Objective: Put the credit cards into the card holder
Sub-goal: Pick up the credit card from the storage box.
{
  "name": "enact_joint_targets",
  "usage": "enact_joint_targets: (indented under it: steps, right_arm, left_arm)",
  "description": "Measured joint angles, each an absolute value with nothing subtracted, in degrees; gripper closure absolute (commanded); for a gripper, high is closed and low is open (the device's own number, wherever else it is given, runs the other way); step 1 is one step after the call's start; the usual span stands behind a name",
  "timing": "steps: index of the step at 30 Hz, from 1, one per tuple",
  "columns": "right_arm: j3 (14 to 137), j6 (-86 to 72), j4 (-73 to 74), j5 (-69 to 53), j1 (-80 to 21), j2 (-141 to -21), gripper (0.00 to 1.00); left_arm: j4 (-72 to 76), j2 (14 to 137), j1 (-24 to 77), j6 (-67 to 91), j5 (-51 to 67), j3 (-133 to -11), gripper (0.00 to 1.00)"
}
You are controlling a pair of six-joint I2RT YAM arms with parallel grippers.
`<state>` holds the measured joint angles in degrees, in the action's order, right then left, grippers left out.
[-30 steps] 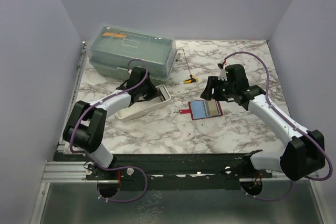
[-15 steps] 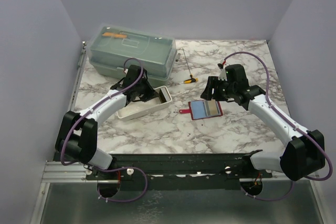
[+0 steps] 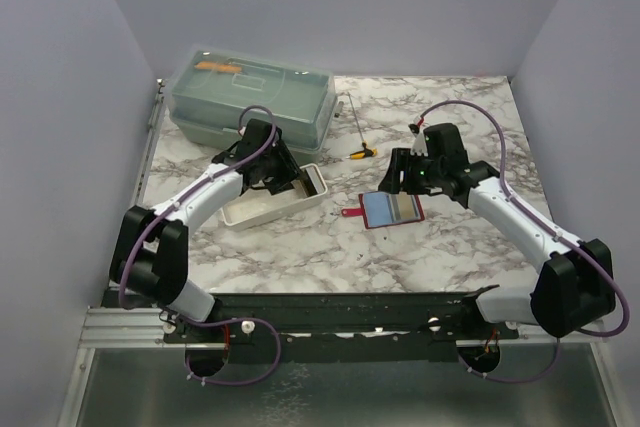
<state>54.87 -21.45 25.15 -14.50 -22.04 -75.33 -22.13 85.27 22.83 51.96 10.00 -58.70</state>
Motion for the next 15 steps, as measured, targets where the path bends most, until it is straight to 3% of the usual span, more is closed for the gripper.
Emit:
enact_joint_targets:
  steps: [9, 12, 15]
  right_arm:
    - [54.87, -21.45, 25.17, -14.5, -22.46, -75.44, 0.38]
    - [54.87, -21.45, 25.17, -14.52, -22.46, -75.44, 0.38]
    - [54.87, -21.43, 25.17, -14.5, -22.46, -75.44, 0.38]
  left_arm:
    - [-22.2, 95.22, 22.9, 51.16, 9.17, -60.99, 0.53]
    - [-22.26, 97.34, 22.98, 51.37, 8.47, -61.32, 0.62]
    - [-22.0, 98.45, 23.0, 51.72, 8.16, -61.39, 0.8]
